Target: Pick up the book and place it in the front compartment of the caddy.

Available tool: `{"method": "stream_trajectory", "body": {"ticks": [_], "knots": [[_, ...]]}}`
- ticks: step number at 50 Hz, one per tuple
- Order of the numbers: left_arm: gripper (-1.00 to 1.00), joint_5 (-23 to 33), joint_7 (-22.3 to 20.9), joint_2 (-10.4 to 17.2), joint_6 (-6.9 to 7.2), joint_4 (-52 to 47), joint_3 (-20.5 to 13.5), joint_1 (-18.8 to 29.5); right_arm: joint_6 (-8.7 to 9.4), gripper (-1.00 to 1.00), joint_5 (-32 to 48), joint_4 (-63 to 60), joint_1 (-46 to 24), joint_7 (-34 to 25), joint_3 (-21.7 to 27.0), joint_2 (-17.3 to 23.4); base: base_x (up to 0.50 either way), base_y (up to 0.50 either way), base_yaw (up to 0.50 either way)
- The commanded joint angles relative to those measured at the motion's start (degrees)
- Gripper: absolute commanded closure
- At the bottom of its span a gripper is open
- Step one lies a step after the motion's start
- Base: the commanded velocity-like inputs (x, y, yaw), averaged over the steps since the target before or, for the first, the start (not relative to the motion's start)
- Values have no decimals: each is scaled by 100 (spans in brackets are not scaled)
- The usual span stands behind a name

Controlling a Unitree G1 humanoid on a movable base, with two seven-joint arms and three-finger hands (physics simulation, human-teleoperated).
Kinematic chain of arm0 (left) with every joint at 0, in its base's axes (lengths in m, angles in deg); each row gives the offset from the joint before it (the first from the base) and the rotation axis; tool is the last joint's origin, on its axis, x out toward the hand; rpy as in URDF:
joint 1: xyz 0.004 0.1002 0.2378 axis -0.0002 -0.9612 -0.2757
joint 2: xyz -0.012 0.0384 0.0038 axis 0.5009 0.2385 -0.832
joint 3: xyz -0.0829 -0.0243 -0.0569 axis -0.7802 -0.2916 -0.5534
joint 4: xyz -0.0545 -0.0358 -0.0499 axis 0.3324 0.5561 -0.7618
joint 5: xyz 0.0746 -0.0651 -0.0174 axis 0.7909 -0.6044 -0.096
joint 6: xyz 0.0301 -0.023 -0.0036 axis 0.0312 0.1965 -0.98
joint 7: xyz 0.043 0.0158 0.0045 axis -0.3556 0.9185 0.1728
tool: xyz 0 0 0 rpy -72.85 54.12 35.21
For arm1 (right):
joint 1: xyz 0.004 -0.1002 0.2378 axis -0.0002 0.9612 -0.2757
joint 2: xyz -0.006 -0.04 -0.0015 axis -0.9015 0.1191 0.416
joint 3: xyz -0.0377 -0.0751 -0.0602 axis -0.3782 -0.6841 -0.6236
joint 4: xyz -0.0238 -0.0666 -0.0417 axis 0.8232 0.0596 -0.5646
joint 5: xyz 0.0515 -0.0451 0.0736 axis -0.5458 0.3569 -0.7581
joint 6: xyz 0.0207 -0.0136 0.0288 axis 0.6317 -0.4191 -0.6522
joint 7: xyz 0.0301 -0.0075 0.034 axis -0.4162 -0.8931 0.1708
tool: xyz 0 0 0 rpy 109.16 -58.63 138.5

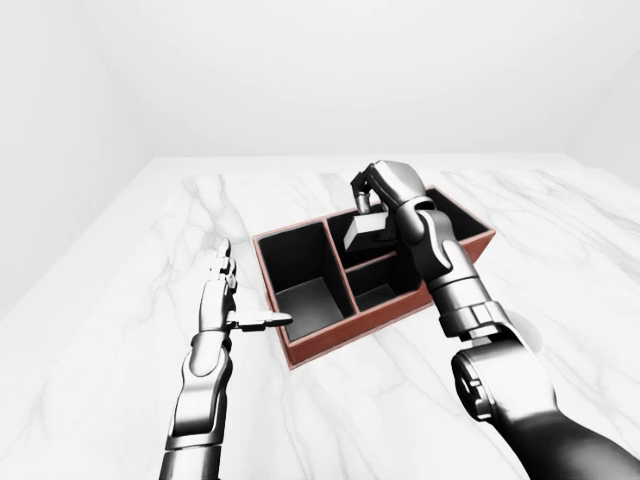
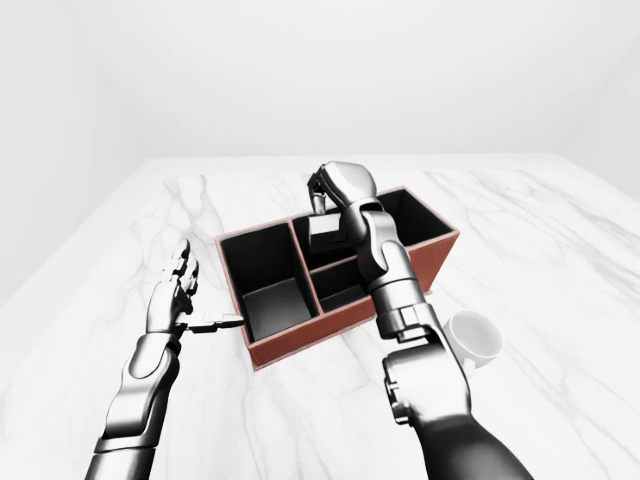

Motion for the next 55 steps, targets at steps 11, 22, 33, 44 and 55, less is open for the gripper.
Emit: {"method": "stream_trajectory", "body": {"ticks": [11,22,33,44,55], "knots": [[-100,-2,-2,-1,0,-42,-6,-13,0,100,110,368,-232,352,-4,-48,0,0,0],[-100,-7,2,7,0,-25,-20,10,0,100,180,383,-273,345,-36,-109,0,0,0],[-100,-5,11,10,0,30,-18,30,0,100,219,473,-296,404,-56,-153,0,0,0],[-100,-6,12,12,0,10,-16,19,0,100,259,635,-343,507,-74,-160,0,0,0],[-100,9,16,5,0,-9,-5,4,0,100,364,1045,-502,747,-109,-140,0,0,0]]}}
